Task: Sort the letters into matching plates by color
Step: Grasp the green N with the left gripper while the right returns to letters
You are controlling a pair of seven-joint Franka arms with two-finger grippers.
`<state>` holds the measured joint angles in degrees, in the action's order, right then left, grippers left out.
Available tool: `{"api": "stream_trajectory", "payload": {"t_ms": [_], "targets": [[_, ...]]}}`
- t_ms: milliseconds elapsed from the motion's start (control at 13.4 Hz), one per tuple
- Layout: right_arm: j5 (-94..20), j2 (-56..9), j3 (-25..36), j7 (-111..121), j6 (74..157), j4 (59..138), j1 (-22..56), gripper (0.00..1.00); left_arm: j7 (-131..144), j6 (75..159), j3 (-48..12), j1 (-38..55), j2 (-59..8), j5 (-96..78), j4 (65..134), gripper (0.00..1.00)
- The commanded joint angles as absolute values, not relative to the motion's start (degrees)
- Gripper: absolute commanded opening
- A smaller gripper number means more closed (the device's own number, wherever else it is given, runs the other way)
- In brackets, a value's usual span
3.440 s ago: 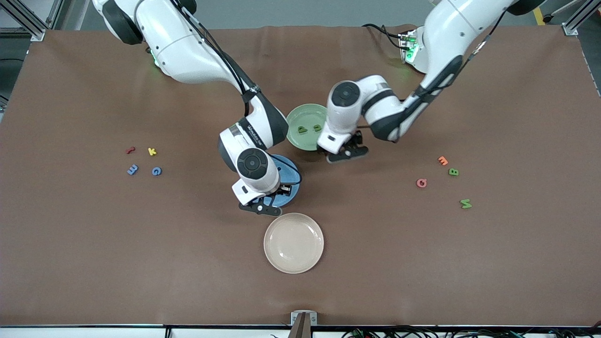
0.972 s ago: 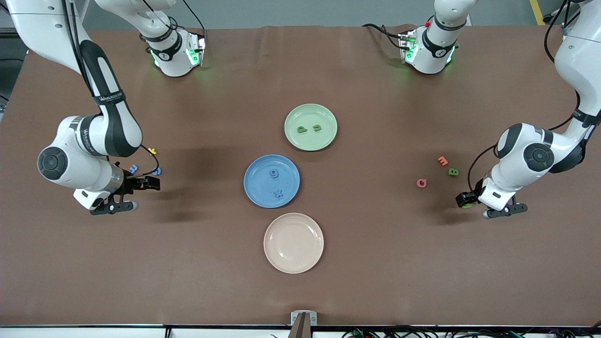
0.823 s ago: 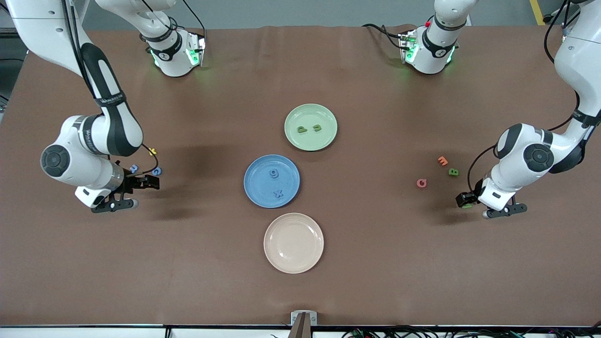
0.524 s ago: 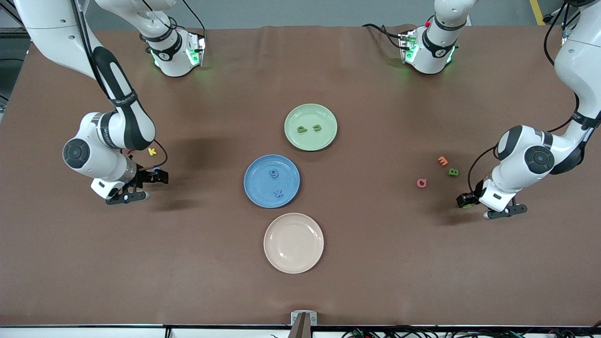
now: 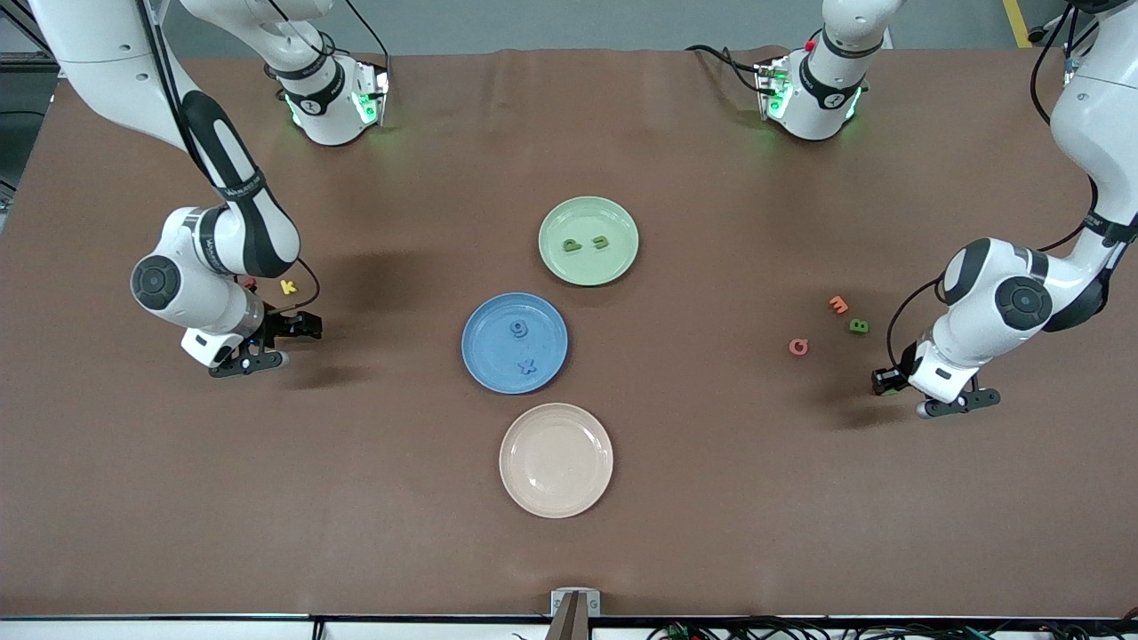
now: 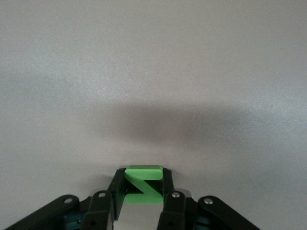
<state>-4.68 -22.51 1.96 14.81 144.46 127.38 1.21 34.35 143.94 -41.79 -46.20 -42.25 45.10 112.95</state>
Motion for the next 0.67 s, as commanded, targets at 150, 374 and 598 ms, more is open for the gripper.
{"api": "stream_trajectory", "payload": {"t_ms": [150, 374, 598], "targets": [[-4.6, -21.4, 1.6, 16.5, 146.4, 129.7, -0.5, 0.99, 34.4, 143.4, -43.7, -46.3, -41.6, 45.3, 113.1, 0.00], [-4.6, -21.6, 1.6, 17.1, 148.3, 130.9, -0.7, 0.98, 37.7, 135.8, -49.1, -46.8, -40.0, 43.7, 113.3, 0.01], [-4.6, -22.0, 1.5, 17.1, 149.2, 131.9, -0.6, 0.88, 45.9, 129.2, -55.6, -46.7, -39.6, 43.4, 113.3, 0.01]]}}
